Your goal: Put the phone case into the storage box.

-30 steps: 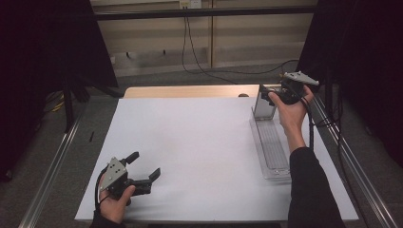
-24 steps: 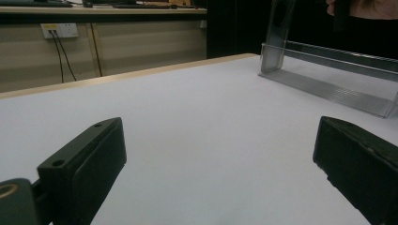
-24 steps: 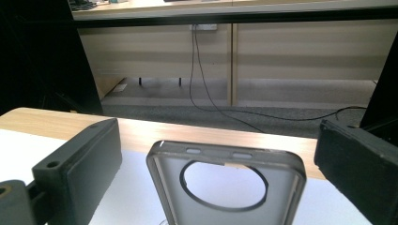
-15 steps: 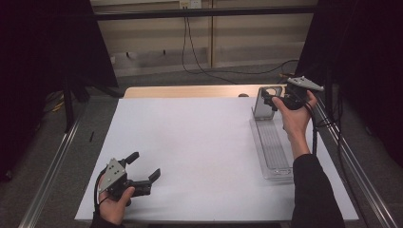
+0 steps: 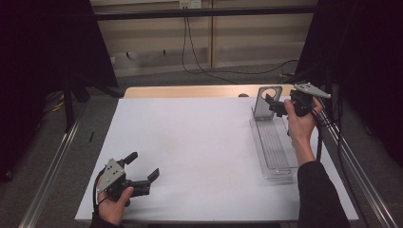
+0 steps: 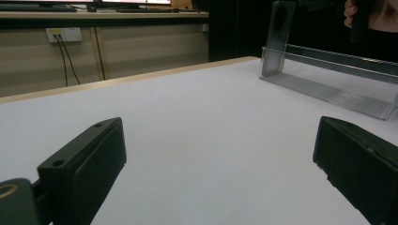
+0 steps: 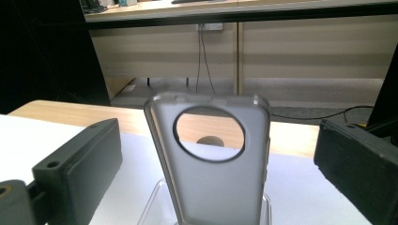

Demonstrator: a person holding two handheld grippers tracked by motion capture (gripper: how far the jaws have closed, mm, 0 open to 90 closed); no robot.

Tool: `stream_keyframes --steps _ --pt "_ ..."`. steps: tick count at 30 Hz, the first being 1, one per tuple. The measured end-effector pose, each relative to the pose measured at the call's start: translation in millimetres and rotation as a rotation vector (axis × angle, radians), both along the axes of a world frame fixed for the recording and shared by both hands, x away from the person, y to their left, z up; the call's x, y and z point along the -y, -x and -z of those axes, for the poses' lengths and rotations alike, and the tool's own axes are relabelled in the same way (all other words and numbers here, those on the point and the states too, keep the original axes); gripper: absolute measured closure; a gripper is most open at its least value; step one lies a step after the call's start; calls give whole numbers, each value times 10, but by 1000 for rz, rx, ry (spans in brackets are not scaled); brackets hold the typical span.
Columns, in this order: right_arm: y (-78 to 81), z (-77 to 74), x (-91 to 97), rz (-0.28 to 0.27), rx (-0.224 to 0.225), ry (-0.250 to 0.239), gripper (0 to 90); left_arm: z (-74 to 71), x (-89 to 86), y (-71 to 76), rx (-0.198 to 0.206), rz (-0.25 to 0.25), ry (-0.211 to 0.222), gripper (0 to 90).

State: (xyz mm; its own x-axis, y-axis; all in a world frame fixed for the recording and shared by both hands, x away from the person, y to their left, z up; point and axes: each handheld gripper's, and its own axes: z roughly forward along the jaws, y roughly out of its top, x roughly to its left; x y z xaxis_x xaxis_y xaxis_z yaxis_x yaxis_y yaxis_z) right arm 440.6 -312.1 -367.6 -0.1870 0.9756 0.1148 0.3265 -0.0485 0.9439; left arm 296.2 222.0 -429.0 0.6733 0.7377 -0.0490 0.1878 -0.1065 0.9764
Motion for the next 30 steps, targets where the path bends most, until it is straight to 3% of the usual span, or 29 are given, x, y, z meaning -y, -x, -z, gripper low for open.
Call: stream_keyframes --steps 8,18,26,30 --pt "115 109 59 -5 -4 -17 14 1 1 -1 -1 -6 5 29" --pt "307 91 111 -36 41 -3 6 -2 -16 8 0 -9 -1 29" --pt "444 132 153 -80 60 -54 10 -7 -36 22 1 -29 5 27" --pt "522 139 154 -96 76 -40 10 -9 -47 29 3 -35 6 27"
